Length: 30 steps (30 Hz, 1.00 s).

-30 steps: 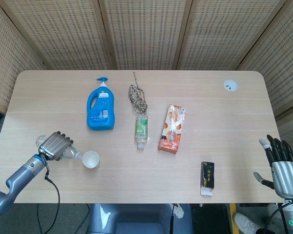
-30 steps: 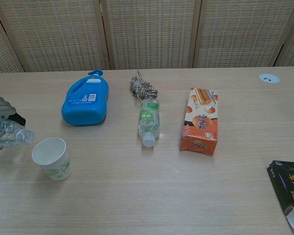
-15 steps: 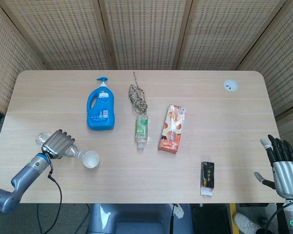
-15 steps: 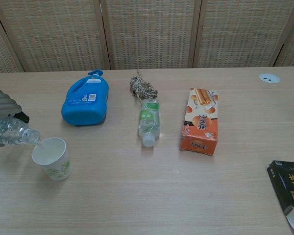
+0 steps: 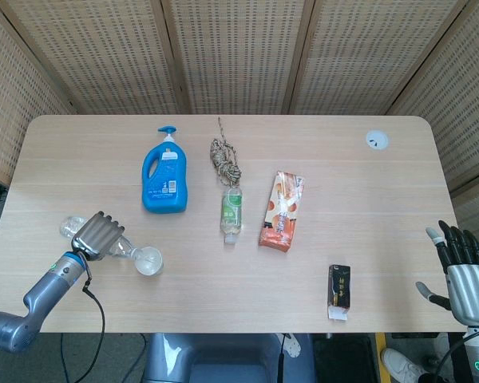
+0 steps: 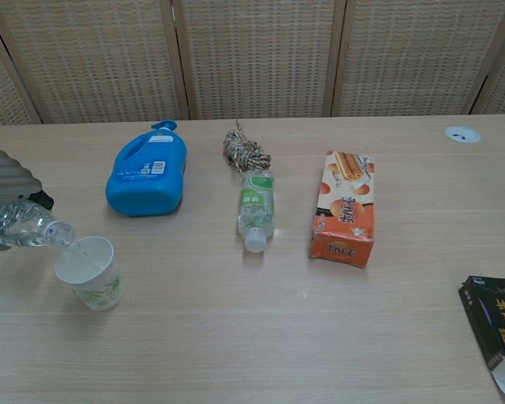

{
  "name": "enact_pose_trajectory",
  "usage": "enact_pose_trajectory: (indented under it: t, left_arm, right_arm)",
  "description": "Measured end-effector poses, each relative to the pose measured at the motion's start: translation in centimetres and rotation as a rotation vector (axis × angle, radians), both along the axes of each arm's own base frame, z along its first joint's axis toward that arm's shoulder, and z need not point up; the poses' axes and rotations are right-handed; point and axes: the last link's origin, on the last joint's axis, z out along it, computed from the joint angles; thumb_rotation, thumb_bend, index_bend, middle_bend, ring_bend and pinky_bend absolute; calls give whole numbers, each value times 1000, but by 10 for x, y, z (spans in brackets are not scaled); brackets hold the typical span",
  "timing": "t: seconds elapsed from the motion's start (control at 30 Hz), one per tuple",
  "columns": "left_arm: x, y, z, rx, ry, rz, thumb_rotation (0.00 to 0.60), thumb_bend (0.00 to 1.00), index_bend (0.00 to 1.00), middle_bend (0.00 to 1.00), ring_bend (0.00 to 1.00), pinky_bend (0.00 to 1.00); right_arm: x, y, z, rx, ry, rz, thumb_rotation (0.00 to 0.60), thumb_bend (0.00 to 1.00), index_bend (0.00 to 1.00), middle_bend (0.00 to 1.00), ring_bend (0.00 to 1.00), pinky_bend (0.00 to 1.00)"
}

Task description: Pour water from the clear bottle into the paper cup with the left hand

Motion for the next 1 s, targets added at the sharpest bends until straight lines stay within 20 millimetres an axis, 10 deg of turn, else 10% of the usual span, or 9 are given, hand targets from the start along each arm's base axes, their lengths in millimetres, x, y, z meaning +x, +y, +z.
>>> enact_pose_trajectory:
  t: [0.57,1.0]
  left_arm:
    - [-15,-1,9,-4,-260,132,600,472,704,501,416,491]
    - [-29,19,27,94,-808,366,600,473,704,502,416,489]
  right_arm:
    - [0,0,-2,4,6,-3,600,0,70,0,0,0]
    - [2,0,-5,16,12,-4,600,0,70,0,0,0]
